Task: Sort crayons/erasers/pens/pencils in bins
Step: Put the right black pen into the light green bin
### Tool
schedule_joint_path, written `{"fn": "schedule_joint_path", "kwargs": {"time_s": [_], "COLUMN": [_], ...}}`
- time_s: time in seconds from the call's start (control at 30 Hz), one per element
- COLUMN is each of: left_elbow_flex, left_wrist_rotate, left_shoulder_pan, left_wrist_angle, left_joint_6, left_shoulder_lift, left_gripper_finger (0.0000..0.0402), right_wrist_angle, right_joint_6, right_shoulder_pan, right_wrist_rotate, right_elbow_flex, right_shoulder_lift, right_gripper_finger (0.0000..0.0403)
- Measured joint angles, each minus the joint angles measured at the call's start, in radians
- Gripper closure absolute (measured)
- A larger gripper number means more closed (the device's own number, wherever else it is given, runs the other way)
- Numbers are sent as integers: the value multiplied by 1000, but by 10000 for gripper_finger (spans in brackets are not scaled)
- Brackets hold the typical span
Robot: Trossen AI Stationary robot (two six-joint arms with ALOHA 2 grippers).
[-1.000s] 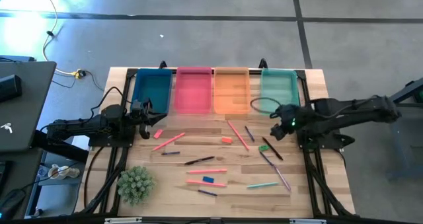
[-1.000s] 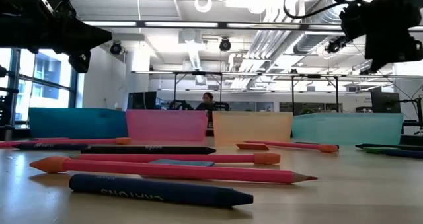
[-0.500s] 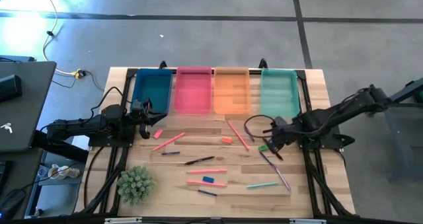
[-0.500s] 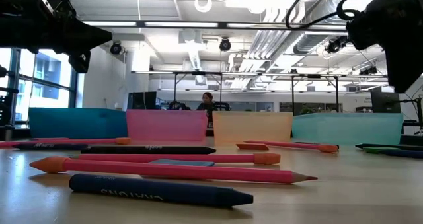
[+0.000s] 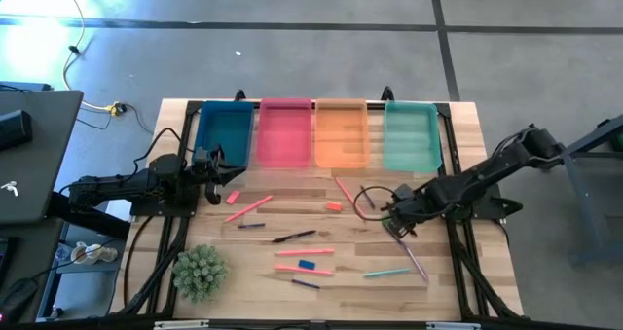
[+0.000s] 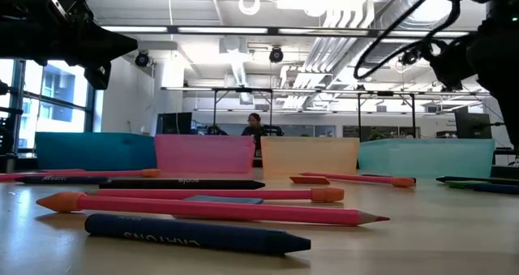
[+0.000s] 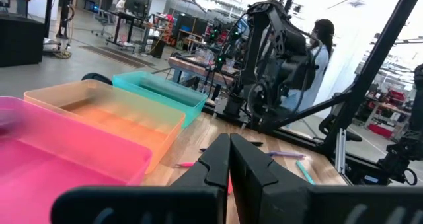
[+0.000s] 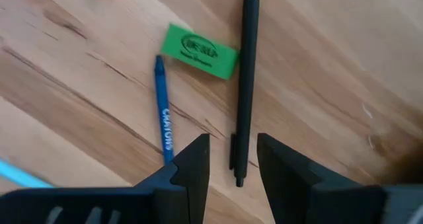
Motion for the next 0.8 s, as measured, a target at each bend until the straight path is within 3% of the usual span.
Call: {"fn": "schedule_joint_path", "kwargs": {"time_s": [0.8], "left_elbow_flex": [0], "left_wrist_rotate": [0], "left_shoulder_pan": [0], "left_wrist_angle": [0], "left_joint_6": [0], "left_shoulder_lift": [0], "left_gripper_finger": [401], "right_wrist_angle": [41], "right_joint_6": [33], "right_shoulder_pan": [39], "right_wrist_rotate": [-33], "right_elbow_flex": [-1], "right_shoulder_lift": [210], "right_gripper_finger": [284]}}
